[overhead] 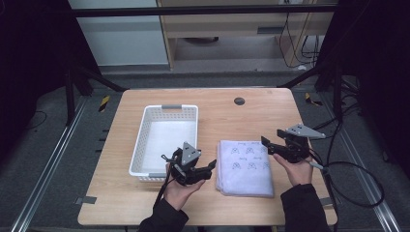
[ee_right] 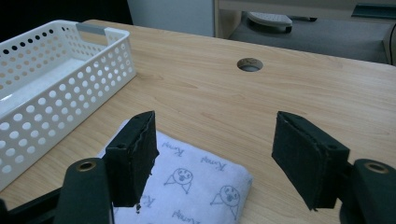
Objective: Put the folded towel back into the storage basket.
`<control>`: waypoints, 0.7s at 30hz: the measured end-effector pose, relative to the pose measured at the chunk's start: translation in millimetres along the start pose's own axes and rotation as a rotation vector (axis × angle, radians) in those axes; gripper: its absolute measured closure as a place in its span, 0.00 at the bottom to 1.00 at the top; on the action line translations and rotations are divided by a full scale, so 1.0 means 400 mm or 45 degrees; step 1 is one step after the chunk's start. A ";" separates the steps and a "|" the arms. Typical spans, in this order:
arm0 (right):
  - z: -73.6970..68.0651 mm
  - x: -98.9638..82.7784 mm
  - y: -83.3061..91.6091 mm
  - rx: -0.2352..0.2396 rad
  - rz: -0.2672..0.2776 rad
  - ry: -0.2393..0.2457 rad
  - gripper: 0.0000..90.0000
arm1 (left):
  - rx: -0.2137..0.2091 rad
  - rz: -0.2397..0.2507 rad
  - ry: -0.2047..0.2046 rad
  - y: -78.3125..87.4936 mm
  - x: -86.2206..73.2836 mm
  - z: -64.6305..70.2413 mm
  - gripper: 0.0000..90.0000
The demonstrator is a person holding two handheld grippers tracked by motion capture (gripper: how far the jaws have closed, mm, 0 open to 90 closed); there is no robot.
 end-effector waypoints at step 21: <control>0.013 -0.017 -0.032 -0.025 -0.038 0.028 0.35 | -0.001 -0.087 0.001 -0.072 -0.032 0.051 0.39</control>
Point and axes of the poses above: each handheld gripper's, and its own axes: y roughly backward along the jaws, x roughly out of its top, z roughly to its right, the point moved 10 cm from there along -y, roughly forward along the jaws, and after that the axes turned 1 degree about -z, right-handed, at the moved point
